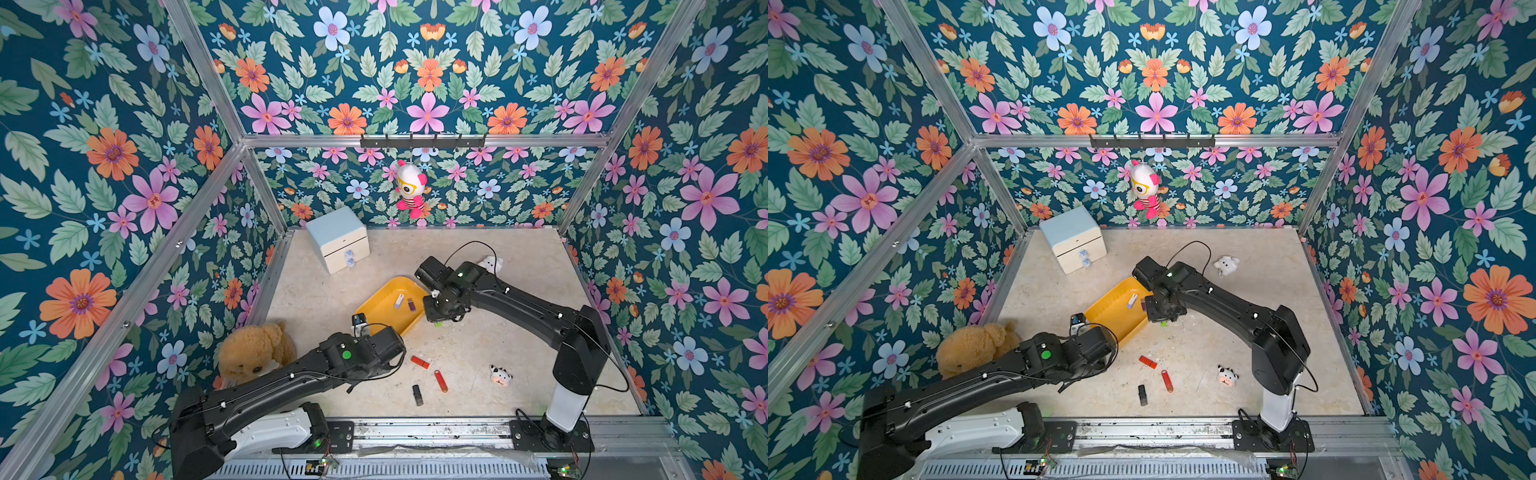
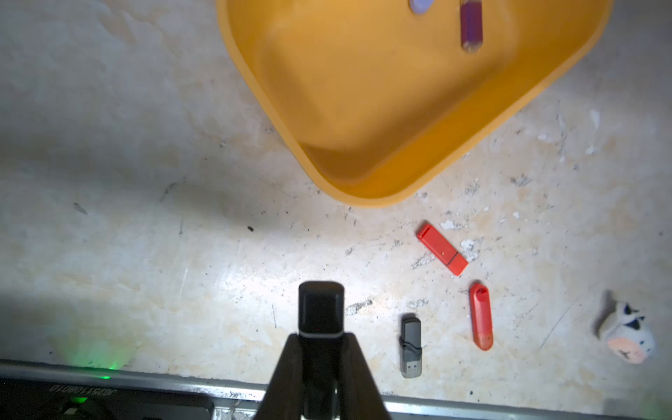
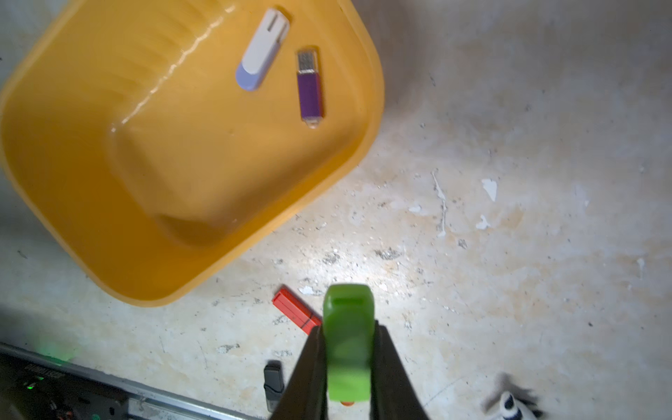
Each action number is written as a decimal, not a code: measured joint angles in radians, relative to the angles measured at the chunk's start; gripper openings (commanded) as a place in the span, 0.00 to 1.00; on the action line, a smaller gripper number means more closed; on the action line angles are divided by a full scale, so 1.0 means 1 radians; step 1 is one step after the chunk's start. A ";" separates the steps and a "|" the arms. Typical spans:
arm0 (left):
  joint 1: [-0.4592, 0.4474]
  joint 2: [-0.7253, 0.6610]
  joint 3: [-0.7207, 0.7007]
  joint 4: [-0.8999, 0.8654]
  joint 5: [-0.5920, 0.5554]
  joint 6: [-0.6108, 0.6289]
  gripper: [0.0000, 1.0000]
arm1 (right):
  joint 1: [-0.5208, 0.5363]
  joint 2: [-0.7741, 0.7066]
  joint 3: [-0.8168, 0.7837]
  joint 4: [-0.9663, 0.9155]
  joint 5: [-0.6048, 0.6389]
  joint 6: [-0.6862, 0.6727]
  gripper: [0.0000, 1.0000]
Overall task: Put the usb flash drive into the storage box
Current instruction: Place the USB flash in the storage box.
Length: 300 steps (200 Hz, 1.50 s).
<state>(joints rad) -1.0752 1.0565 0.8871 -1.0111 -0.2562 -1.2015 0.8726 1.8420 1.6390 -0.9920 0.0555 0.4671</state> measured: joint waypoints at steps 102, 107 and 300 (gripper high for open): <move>0.318 -0.027 0.085 -0.087 0.024 0.269 0.00 | 0.002 0.325 0.403 -0.038 -0.088 -0.094 0.00; 0.324 -0.027 0.084 -0.087 0.027 0.276 0.00 | 0.002 0.336 0.414 -0.037 -0.093 -0.094 0.00; 0.414 -0.011 0.021 -0.023 0.119 0.381 0.00 | -0.008 0.596 0.556 -0.089 -0.166 -0.119 0.00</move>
<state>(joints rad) -0.6617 1.0451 0.9077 -1.0336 -0.1375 -0.8207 0.8650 2.4378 2.1948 -1.0805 -0.1104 0.3477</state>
